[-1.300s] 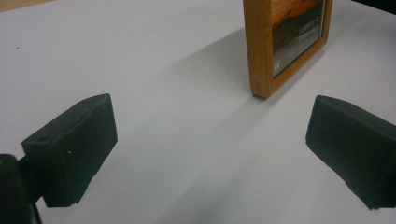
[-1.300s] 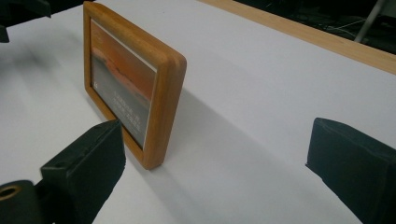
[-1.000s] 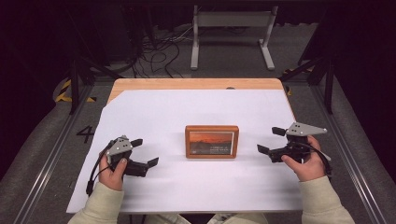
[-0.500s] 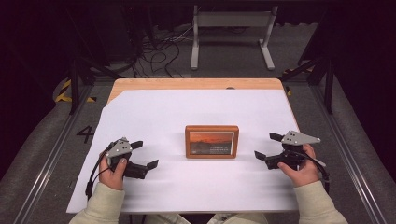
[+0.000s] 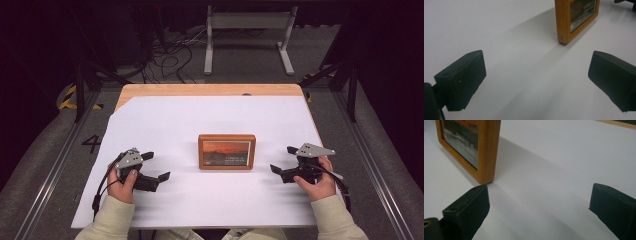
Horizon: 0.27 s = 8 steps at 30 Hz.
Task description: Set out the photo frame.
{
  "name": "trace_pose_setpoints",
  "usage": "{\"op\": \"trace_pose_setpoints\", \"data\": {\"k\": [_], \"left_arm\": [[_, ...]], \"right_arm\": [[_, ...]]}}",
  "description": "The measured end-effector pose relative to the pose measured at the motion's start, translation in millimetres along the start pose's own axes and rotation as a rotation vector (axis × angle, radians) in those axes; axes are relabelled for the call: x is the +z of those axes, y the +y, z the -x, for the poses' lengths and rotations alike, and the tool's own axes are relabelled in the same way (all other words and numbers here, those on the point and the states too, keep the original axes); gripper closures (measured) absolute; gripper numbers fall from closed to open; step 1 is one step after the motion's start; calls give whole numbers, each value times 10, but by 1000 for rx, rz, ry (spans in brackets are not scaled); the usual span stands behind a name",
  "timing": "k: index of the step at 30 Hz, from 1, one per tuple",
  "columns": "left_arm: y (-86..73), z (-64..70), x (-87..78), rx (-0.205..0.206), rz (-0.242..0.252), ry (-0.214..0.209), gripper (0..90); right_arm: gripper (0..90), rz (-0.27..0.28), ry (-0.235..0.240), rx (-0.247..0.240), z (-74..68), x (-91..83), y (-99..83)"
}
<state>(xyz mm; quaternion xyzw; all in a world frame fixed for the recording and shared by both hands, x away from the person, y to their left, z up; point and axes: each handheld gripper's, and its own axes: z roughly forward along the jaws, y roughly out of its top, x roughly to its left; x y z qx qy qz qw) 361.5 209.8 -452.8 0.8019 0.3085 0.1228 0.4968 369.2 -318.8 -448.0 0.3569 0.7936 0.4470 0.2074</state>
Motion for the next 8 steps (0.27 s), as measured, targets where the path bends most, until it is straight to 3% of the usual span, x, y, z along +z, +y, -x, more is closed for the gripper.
{"op": "trace_pose_setpoints", "data": {"k": [8], "left_arm": [[-2, -1, 6, -1, 1, 0, 19]], "right_arm": [[33, 7, -6, -15, -17, -9, 21]]}}
